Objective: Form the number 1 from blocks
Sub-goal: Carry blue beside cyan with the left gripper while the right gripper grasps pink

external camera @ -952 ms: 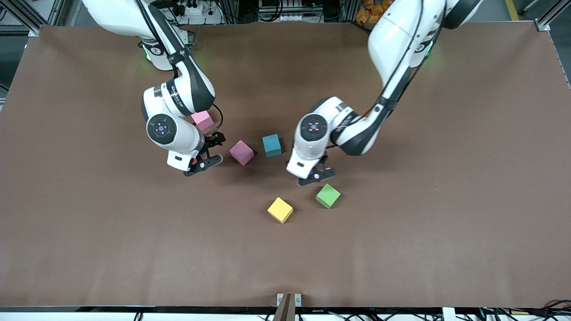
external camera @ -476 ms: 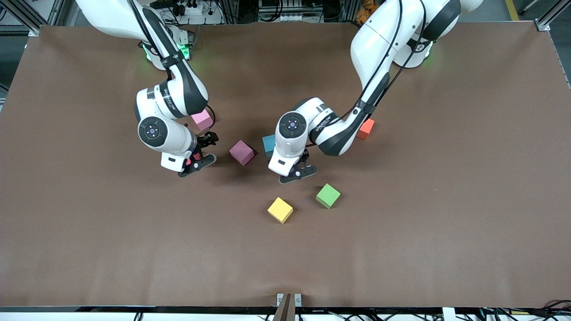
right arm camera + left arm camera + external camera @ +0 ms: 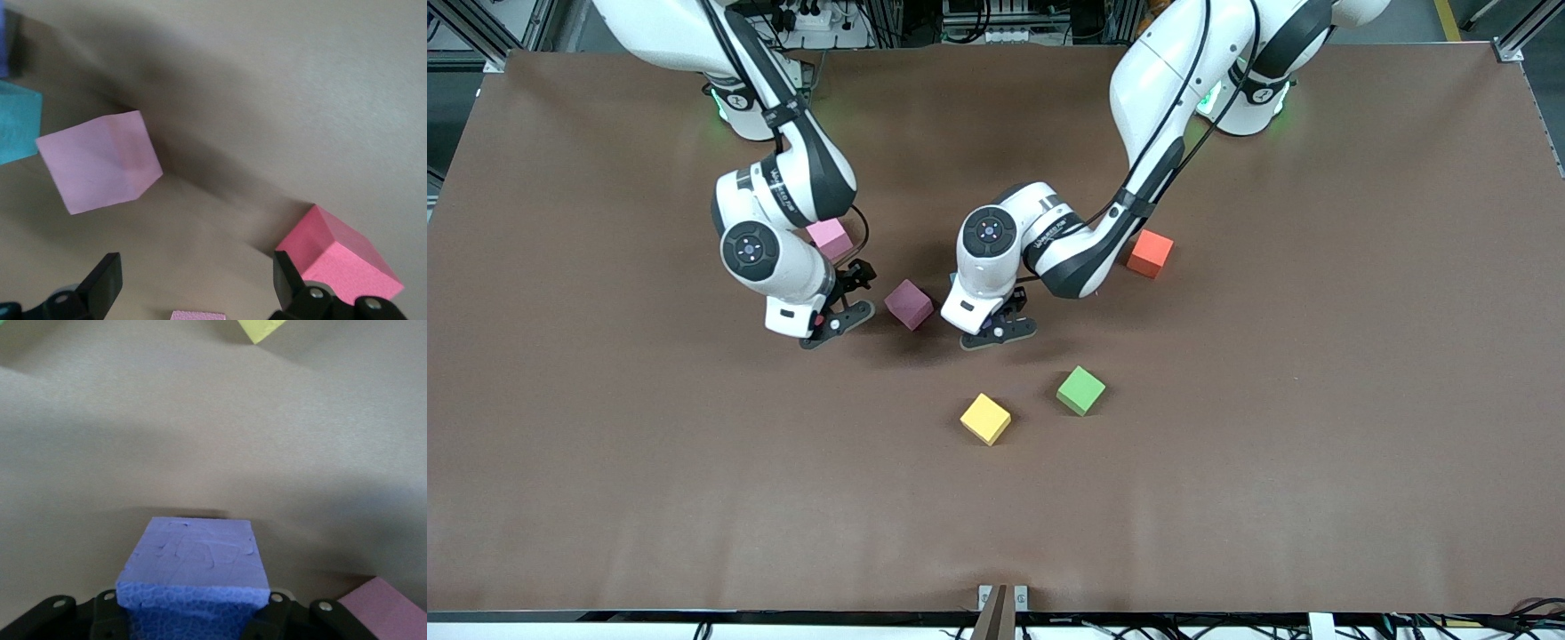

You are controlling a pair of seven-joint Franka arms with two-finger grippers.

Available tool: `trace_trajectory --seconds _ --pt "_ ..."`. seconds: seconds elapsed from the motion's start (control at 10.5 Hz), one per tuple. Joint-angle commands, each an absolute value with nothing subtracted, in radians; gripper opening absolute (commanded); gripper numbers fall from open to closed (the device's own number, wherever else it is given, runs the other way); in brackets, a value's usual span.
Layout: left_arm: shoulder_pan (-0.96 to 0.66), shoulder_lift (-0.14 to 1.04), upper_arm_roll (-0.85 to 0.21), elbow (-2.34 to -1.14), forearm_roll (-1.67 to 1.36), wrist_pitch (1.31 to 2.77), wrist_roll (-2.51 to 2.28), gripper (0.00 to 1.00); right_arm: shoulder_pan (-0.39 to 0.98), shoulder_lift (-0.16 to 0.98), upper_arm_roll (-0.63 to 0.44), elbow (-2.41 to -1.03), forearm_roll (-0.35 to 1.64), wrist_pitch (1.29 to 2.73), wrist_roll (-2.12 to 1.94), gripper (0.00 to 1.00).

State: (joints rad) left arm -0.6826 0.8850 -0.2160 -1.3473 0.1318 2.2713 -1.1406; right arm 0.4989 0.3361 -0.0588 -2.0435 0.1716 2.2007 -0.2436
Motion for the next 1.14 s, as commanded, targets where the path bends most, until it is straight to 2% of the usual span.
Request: trace_trajectory --seconds 0.0,0.29,0.48,0.95,1.05 --pt "-0.707 0.942 -0.203 -1.263 0.117 2.275 -1.158 0.0 0.5 0.307 -0.058 -2.08 0.161 2.221 -0.296 1.0" --pt "-0.729 0.946 -0.187 -1.256 0.117 2.278 -1.16 0.0 0.488 0.241 -0.057 -2.164 0.164 2.236 -0.298 1.0" --pt "-0.736 0.943 -0.187 -1.259 0.117 2.276 -1.157 0.0 0.502 0.222 -0.057 -2.247 0.167 2.384 -0.296 1.0" --pt "-0.791 0.95 -0.187 -1.281 0.129 2.267 -1.154 0.01 0.54 0.233 -0.057 -2.25 0.17 2.477 -0.282 1.0" --pt "-0.796 0.956 -0.187 -1.281 0.133 2.267 -1.144 0.48 0.548 0.236 -0.057 -2.252 0.169 2.505 -0.282 1.0"
